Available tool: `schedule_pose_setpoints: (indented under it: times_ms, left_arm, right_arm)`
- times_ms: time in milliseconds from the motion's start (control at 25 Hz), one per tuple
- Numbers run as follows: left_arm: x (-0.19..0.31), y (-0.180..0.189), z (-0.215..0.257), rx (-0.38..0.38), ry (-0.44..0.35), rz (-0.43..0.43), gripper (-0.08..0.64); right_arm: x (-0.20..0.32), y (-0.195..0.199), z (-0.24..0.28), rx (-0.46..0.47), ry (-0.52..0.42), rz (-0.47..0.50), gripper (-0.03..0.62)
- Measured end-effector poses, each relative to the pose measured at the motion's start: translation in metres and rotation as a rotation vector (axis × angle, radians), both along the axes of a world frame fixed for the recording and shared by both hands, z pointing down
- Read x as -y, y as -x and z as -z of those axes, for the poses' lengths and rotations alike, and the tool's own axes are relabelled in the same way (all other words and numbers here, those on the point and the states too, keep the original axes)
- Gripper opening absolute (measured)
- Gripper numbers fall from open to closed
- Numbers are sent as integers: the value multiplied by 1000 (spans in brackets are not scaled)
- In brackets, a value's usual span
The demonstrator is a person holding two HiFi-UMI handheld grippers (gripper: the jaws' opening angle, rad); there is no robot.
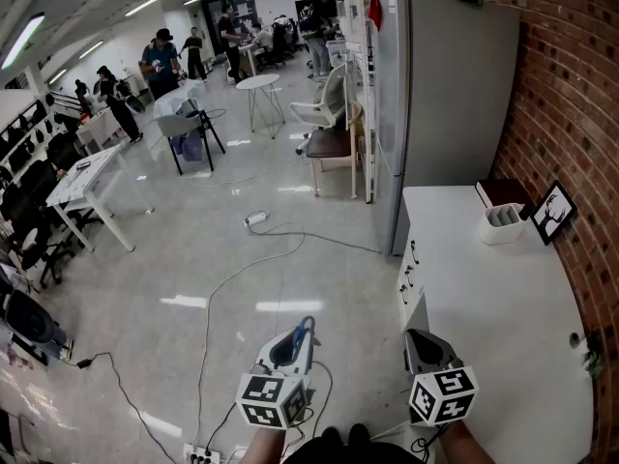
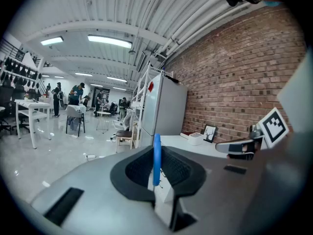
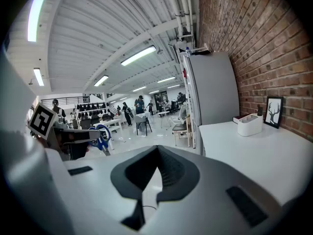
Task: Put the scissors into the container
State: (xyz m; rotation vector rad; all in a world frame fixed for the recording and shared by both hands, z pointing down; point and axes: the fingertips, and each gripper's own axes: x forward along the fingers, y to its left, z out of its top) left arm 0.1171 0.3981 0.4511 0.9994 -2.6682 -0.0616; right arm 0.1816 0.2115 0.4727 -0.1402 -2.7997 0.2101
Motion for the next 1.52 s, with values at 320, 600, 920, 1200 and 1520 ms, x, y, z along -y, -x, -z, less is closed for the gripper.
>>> schedule_pose_setpoints:
  times_ms: [320,600,920,1200,1520]
  left_arm:
    - [10,1,-2,7,10,24,44]
    - [17,13,1,15,-2,43,44]
    - [33,64,-7,1,-19,39,44]
    - [62,147,-17,-25,-31,5,44]
    - [99,250,-14,-33,-27,-53,44]
  right_arm:
    - [18,-2,8,52,-5,4,0]
    - [34,9,11,73,0,-13,0]
    - [55,47,4,68,18,-55,0]
    - [88,116,4,53,12,-122,0]
    - [124,206,4,23,19,-197,0]
